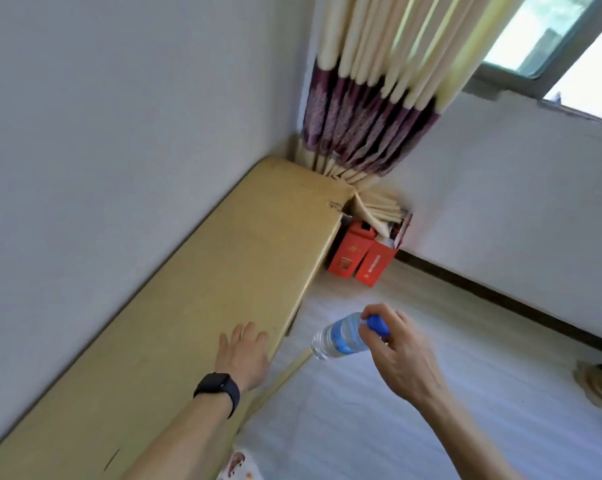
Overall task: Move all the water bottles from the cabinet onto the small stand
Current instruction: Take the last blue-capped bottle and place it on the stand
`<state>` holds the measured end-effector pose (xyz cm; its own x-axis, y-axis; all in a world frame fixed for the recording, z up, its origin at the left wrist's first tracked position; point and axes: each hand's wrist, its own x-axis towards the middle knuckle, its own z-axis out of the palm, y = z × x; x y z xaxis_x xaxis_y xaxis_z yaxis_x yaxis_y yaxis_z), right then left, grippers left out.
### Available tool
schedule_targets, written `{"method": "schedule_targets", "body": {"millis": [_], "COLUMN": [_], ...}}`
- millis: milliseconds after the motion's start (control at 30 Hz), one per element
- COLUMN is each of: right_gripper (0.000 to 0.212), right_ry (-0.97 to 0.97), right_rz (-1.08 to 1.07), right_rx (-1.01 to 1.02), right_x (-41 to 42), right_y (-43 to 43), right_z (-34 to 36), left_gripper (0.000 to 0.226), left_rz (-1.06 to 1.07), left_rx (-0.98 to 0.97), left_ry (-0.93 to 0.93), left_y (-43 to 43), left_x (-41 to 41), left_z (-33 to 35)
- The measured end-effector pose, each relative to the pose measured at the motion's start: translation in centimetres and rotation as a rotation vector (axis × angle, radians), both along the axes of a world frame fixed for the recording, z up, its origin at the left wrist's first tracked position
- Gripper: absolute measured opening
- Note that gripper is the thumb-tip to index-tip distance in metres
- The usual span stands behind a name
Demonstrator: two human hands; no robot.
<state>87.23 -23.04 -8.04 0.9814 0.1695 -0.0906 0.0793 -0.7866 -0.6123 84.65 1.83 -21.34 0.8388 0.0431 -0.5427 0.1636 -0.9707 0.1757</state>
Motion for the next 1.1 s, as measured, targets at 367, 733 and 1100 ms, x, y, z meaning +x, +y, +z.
{"method": "schedule_targets", "body": {"millis": [367, 733, 1100], "right_gripper": [0.012, 0.01, 0.01], "right_ry": [-0.407, -0.479, -0.412], "right_rz": [-0.584, -1.174, -1.614], "right_rx": [-0.162, -0.319, -0.532], "right_x": [-14.0, -38.0, -54.1], "right_y": [-30.3, -55.6, -71.1], "right_z": [11.3, 18.0, 21.6], "left_gripper": [0.044, 0.038, 0.039], "left_rz": [-0.736, -1.23, -1.563], "left_rx": [-0.133, -0.23, -0.469], "left_ry": [-0.534, -0.682, -0.705], "left_y": [-37.0, -69.2, -96.4], "left_x": [3.4, -8.7, -18.2], "left_z": [17.5, 27.0, 31.0]}}
